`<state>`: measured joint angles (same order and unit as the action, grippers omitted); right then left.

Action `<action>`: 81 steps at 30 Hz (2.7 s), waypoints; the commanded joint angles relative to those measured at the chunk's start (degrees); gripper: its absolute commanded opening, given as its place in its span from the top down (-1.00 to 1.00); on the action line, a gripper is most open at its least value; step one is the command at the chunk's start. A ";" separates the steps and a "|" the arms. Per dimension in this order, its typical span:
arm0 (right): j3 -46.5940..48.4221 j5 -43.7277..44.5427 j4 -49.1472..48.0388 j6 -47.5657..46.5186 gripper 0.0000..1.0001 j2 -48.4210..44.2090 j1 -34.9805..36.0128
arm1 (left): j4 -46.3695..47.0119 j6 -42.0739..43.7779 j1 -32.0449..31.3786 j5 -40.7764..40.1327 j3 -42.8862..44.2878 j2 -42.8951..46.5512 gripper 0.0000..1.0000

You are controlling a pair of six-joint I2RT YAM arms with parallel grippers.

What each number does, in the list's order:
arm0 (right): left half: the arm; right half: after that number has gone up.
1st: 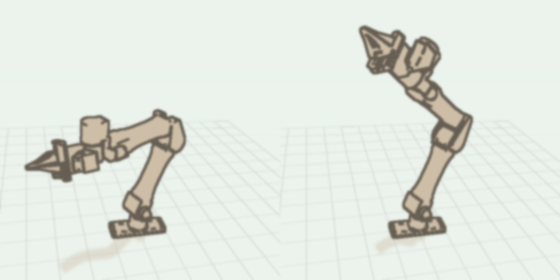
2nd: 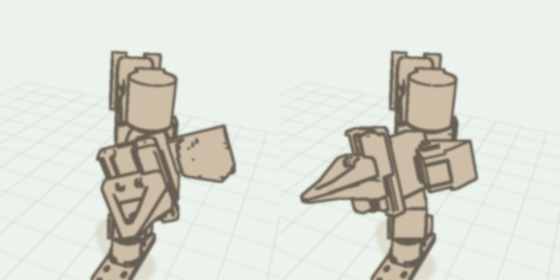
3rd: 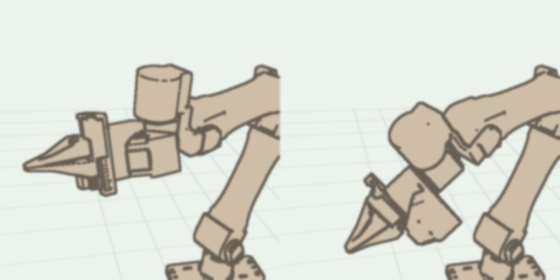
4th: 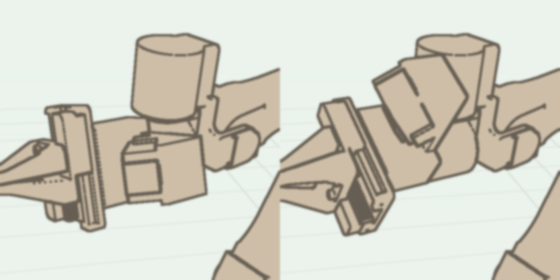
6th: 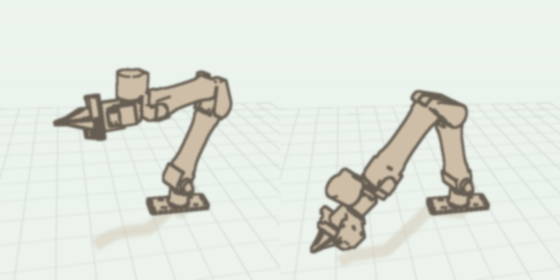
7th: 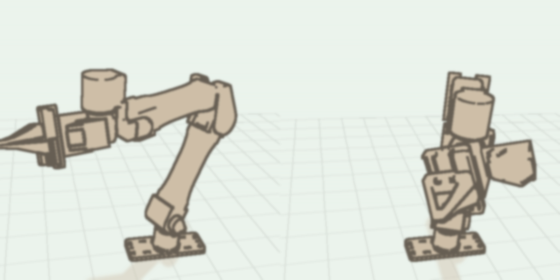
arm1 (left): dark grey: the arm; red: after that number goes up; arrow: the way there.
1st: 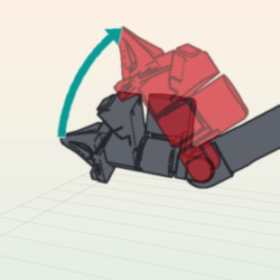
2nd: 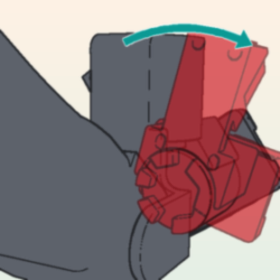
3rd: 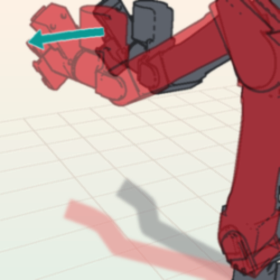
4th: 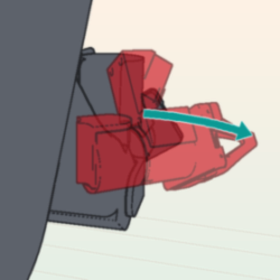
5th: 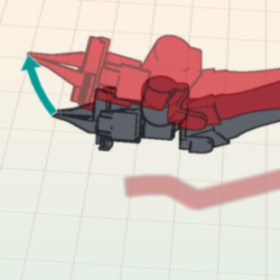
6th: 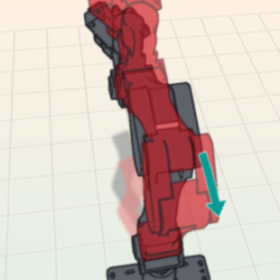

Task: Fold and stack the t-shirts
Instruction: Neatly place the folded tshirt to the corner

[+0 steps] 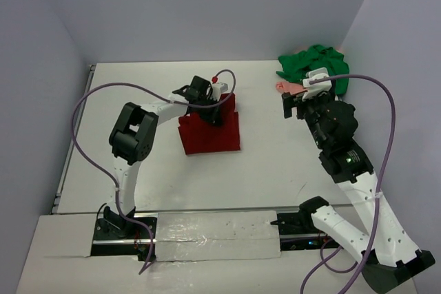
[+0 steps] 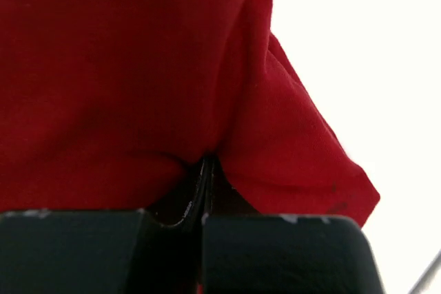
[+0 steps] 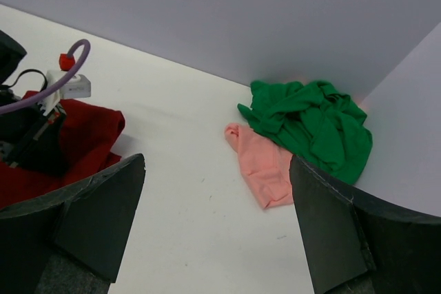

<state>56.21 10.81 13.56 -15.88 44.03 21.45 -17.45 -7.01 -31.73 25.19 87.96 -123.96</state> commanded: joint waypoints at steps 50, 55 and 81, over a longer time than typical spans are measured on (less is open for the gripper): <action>2.51 0.71 4.72 1.90 -0.84 -7.21 -1.06 | -12.15 3.22 34.89 -5.96 -0.04 27.52 0.85; 2.85 0.44 4.10 2.17 -0.84 -6.33 -1.15 | -16.21 5.42 34.10 -5.59 -4.81 25.88 0.92; 5.32 3.17 7.26 0.85 -0.84 -9.40 -1.33 | -17.07 0.07 37.25 -19.83 32.15 -15.68 0.99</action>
<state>58.89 12.86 20.71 -14.61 35.86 20.58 -33.12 -4.49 3.11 10.35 111.94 -135.28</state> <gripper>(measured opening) 0.919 0.017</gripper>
